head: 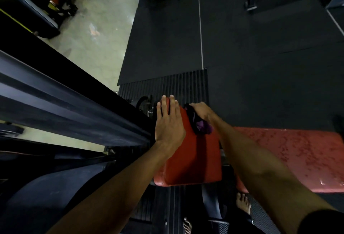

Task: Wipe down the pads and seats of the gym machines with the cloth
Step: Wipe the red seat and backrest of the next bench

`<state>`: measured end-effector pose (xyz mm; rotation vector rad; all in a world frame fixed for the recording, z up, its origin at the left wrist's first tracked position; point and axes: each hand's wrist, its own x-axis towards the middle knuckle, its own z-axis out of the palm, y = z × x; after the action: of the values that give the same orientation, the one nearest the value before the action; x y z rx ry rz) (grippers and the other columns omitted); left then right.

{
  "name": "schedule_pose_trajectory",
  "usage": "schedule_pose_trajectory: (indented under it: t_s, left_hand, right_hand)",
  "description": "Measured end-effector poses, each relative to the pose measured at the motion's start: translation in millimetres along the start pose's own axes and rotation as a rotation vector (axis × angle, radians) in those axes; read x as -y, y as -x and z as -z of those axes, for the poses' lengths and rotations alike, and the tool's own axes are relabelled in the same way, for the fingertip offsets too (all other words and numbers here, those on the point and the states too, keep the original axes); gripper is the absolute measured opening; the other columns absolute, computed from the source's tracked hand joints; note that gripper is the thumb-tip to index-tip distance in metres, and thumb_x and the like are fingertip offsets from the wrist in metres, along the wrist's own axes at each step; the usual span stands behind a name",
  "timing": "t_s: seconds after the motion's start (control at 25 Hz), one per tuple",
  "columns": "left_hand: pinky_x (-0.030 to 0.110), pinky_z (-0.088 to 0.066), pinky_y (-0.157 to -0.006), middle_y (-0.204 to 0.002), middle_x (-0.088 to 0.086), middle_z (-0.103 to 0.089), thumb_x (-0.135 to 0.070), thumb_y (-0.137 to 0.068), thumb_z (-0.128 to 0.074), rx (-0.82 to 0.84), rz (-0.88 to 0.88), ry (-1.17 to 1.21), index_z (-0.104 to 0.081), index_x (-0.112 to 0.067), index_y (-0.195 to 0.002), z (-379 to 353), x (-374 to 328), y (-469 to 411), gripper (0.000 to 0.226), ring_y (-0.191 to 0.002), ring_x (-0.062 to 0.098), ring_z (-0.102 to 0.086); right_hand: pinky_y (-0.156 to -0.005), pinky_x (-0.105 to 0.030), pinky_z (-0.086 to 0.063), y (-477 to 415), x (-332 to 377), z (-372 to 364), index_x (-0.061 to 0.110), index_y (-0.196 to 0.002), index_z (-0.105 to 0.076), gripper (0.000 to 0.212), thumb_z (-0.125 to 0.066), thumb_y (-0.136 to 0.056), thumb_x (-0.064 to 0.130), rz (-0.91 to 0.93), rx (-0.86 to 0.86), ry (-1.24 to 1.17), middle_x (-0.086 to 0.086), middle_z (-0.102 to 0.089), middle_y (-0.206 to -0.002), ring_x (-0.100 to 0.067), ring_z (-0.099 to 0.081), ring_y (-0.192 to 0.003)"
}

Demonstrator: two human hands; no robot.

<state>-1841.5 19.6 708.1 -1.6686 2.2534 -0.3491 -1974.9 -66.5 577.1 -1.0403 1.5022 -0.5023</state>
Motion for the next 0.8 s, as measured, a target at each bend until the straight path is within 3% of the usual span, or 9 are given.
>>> schedule_pose_trajectory:
  t_s: [0.2, 0.32, 0.4, 0.48, 0.56, 0.68, 0.8]
  left_hand:
    - [0.055, -0.003, -0.124, -0.165, 0.023, 0.009, -0.024, -0.102, -0.025, 0.012, 0.013, -0.012, 0.0, 0.002, -0.157, 1, -1, 0, 0.066, -0.151, 0.043, 0.011]
    - [0.055, -0.004, -0.124, -0.165, 0.023, 0.009, -0.023, -0.101, -0.027, 0.014, 0.004, -0.032, -0.001, 0.002, -0.157, 0, -1, 0, 0.067, -0.151, 0.044, 0.01]
    - [0.056, -0.005, -0.124, -0.165, 0.024, 0.008, -0.024, -0.101, -0.031, 0.012, 0.006, -0.035, -0.002, 0.003, -0.157, -1, 0, -1, 0.069, -0.151, 0.044, 0.009]
    - [0.056, -0.005, -0.124, -0.165, 0.024, 0.006, -0.024, -0.101, -0.032, 0.007, 0.007, -0.046, -0.002, 0.003, -0.157, -2, 0, 0, 0.069, -0.152, 0.044, 0.008]
    - [0.056, -0.005, -0.124, -0.165, 0.024, 0.005, -0.024, -0.102, -0.031, 0.015, 0.004, -0.04, -0.002, 0.003, -0.157, -3, -2, 0, 0.068, -0.151, 0.045, 0.008]
    - [0.056, -0.005, -0.123, -0.165, 0.025, 0.007, -0.024, -0.101, -0.03, 0.024, 0.009, -0.065, -0.001, 0.004, -0.157, -4, -2, 0, 0.069, -0.151, 0.046, 0.01]
    - [0.057, -0.002, -0.123, -0.164, 0.025, 0.01, -0.03, -0.103, -0.026, 0.045, -0.004, -0.076, 0.001, 0.004, -0.157, -2, -2, 0, 0.069, -0.151, 0.046, 0.011]
  right_hand:
    - [-0.098, -0.04, -0.052, -4, 22, -4, 0.039, -0.092, -0.078, 0.042, -0.058, -0.071, 0.069, 0.248, 0.06, -0.007, 0.012, -0.076, -0.103, -0.012, -0.069, -0.102]
    - [-0.095, -0.041, -0.054, -17, 5, -3, 0.044, -0.08, -0.074, 0.032, -0.054, -0.072, 0.068, 0.162, 0.038, 0.071, 0.01, -0.076, -0.106, -0.017, -0.069, -0.103]
    - [-0.093, -0.041, -0.054, -25, -14, -3, 0.038, -0.089, -0.073, 0.032, -0.052, -0.083, 0.062, 0.015, 0.029, 0.144, 0.0, -0.072, -0.119, -0.025, -0.066, -0.107]
    - [-0.084, -0.036, -0.051, -18, -29, -10, 0.028, -0.107, -0.074, 0.043, -0.049, -0.091, 0.059, -0.198, -0.091, 0.114, -0.007, -0.07, -0.121, -0.03, -0.064, -0.103]
    - [-0.085, -0.036, -0.05, -4, -34, -21, 0.025, -0.118, -0.071, 0.046, -0.046, -0.095, 0.056, -0.327, -0.227, 0.02, -0.01, -0.068, -0.122, -0.034, -0.063, -0.107]
    - [-0.095, -0.039, -0.052, 23, -15, -26, 0.035, -0.121, -0.069, 0.045, -0.046, -0.092, 0.06, -0.252, -0.261, -0.059, -0.006, -0.067, -0.127, -0.033, -0.063, -0.11]
    - [-0.103, -0.036, -0.044, 70, -7, -43, 0.035, -0.136, -0.059, 0.049, -0.052, -0.096, 0.061, 0.059, -0.357, -0.106, 0.005, -0.055, -0.144, -0.023, -0.056, -0.127]
